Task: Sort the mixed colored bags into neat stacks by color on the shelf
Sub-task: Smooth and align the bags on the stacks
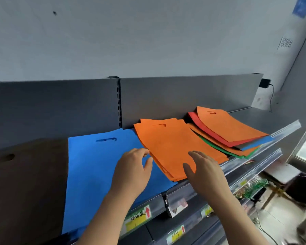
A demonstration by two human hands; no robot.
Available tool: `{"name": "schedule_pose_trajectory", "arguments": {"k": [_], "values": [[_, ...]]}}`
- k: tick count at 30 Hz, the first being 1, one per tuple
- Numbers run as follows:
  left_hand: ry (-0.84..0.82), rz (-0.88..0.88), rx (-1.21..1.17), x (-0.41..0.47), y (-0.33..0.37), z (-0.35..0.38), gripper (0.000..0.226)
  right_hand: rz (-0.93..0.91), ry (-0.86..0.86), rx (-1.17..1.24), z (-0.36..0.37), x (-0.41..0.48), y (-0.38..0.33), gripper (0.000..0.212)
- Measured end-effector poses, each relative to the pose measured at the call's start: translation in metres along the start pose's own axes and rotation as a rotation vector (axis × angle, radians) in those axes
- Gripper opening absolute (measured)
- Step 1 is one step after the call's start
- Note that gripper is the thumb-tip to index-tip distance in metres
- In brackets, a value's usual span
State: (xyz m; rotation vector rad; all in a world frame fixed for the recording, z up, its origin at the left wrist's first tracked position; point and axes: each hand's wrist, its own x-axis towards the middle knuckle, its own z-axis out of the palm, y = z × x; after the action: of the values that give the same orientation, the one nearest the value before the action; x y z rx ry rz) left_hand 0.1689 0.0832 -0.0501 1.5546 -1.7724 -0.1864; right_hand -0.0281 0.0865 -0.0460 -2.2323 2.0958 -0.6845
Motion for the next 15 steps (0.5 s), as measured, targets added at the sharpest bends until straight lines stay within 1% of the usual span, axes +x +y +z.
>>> {"name": "schedule_pose_trajectory", "arguments": {"k": [9,15], "values": [[-0.083,0.044,-0.012,0.073,0.043,0.079,0.031,0.092,0.011,-0.022,-0.001,0.07,0.094,0.049],[-0.093,-0.006,-0.028,0.106,0.077,0.149,0.03,0.101,-0.02,-0.067,0.003,0.128,0.181,0.031]]}}
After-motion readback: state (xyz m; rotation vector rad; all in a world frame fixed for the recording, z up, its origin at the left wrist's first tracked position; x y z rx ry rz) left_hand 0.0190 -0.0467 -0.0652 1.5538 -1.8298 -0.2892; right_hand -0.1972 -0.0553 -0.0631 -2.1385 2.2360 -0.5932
